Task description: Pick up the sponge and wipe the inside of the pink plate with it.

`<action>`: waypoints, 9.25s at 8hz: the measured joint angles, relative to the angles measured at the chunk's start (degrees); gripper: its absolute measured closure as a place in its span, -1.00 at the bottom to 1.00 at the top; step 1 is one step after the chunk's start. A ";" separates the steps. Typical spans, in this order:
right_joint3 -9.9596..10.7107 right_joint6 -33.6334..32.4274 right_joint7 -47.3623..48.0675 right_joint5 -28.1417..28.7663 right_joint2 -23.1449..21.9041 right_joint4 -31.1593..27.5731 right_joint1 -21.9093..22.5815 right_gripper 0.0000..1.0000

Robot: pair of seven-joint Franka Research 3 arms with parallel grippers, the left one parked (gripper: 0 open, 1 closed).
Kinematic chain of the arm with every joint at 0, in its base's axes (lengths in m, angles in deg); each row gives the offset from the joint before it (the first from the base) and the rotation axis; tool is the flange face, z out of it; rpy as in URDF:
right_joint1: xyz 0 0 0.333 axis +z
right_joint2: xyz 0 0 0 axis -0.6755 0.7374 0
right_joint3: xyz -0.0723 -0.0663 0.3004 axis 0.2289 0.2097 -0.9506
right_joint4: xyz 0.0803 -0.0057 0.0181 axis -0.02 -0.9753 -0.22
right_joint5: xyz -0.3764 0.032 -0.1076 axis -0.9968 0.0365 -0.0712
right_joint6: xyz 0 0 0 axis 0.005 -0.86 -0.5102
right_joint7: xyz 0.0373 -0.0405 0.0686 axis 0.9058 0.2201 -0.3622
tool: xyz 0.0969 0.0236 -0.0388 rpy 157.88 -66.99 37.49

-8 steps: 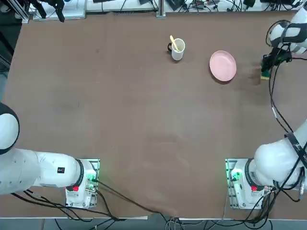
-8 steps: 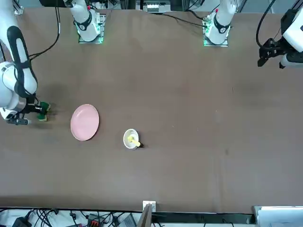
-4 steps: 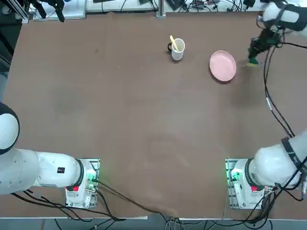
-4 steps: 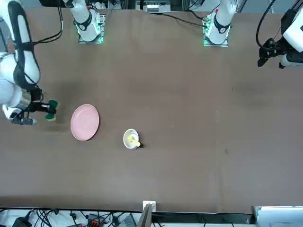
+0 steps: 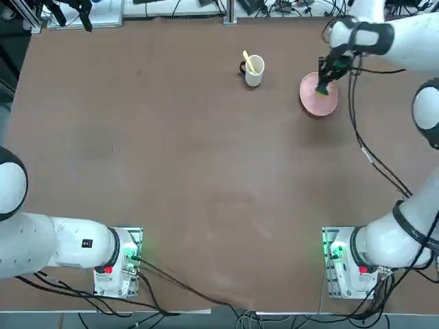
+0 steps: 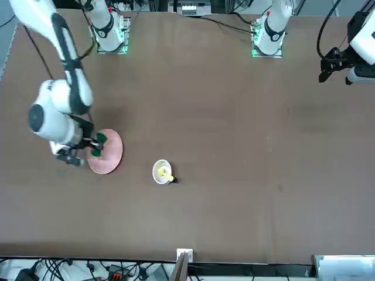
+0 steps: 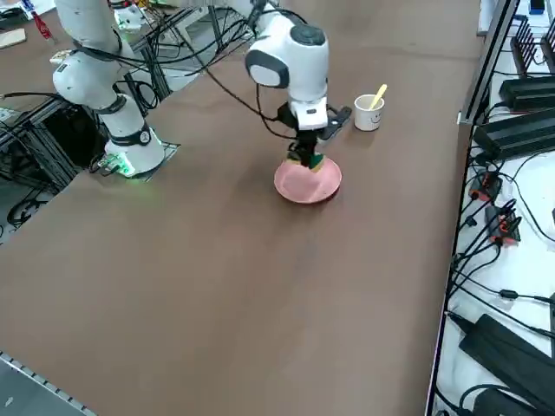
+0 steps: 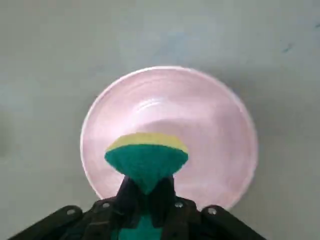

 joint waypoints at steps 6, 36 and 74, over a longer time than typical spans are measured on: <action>1.54 0.36 1.39 -0.01 5.13 -0.61 0.31 0.81; 3.71 -1.99 23.64 -7.15 6.81 1.80 9.04 0.81; 18.59 -2.83 -7.98 7.36 6.83 -0.55 12.23 0.81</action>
